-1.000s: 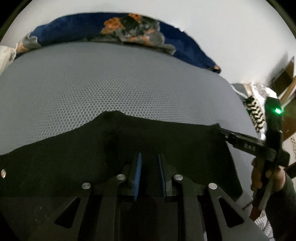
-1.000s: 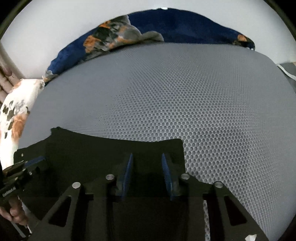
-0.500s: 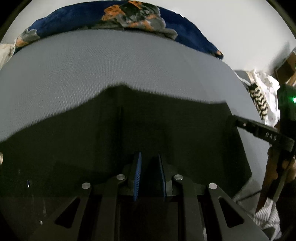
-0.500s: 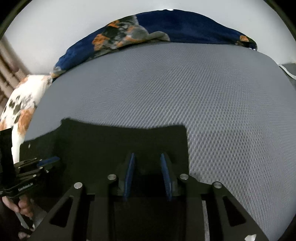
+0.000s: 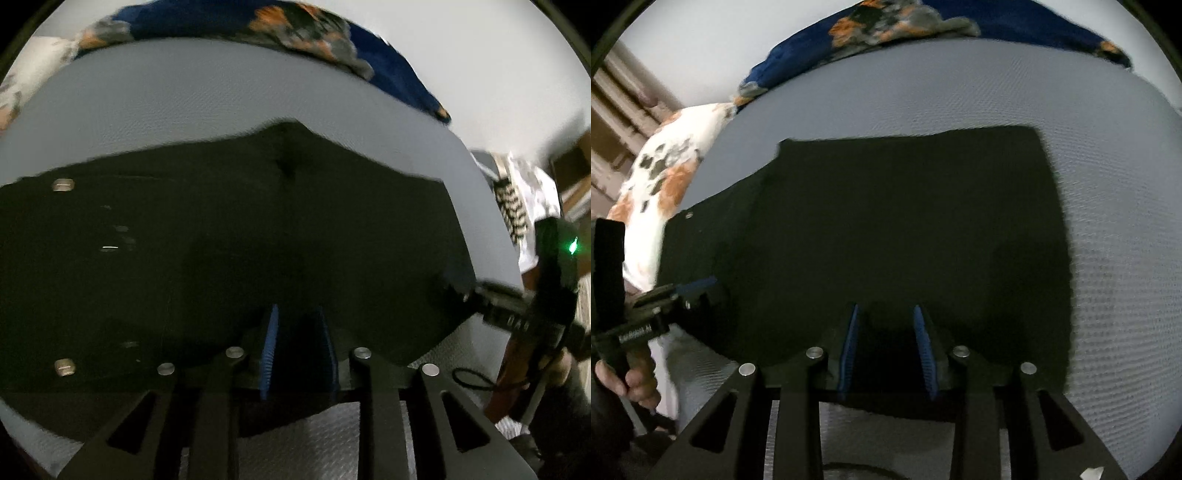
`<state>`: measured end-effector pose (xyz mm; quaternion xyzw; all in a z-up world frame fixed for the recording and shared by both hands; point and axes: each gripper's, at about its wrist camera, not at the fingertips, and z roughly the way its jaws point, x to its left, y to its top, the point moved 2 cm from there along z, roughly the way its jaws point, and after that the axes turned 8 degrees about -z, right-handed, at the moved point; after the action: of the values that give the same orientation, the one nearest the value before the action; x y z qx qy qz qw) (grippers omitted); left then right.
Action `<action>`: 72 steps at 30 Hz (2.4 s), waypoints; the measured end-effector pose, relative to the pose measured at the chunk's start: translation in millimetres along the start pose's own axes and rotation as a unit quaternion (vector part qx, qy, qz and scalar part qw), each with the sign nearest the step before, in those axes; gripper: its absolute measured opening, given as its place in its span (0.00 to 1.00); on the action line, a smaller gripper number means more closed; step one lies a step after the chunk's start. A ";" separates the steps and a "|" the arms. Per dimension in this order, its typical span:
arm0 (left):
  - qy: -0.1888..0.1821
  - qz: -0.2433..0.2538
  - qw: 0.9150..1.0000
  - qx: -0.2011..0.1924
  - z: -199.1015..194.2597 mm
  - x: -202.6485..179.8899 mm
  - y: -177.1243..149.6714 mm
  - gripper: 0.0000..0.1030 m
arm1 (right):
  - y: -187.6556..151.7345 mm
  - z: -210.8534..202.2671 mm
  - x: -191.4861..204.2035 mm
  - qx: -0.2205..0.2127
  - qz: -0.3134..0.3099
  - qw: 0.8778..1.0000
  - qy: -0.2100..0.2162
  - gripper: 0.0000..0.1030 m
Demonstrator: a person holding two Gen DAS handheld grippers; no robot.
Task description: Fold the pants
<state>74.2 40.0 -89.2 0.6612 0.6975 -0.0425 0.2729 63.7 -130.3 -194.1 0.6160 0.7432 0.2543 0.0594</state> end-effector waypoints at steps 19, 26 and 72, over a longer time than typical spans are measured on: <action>0.040 -0.113 0.989 -0.085 -103.7 187.8 23.2 0.51 | 21.3 45.6 115.1 0.063 -0.060 0.992 0.087 0.40; -0.039 -0.166 0.985 -0.028 -86.1 236.7 14.3 0.51 | 41.6 40.6 127.8 0.052 -0.054 0.994 0.075 0.42; -0.210 -0.184 0.960 -0.001 -75.4 213.6 40.2 0.24 | 65.3 -28.3 58.2 -0.074 0.067 0.995 -0.009 0.45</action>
<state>92.7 268.6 -106.5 0.4975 0.7340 -0.2292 0.4015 96.5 -76.6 -127.2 0.6607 0.6785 0.3070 0.0943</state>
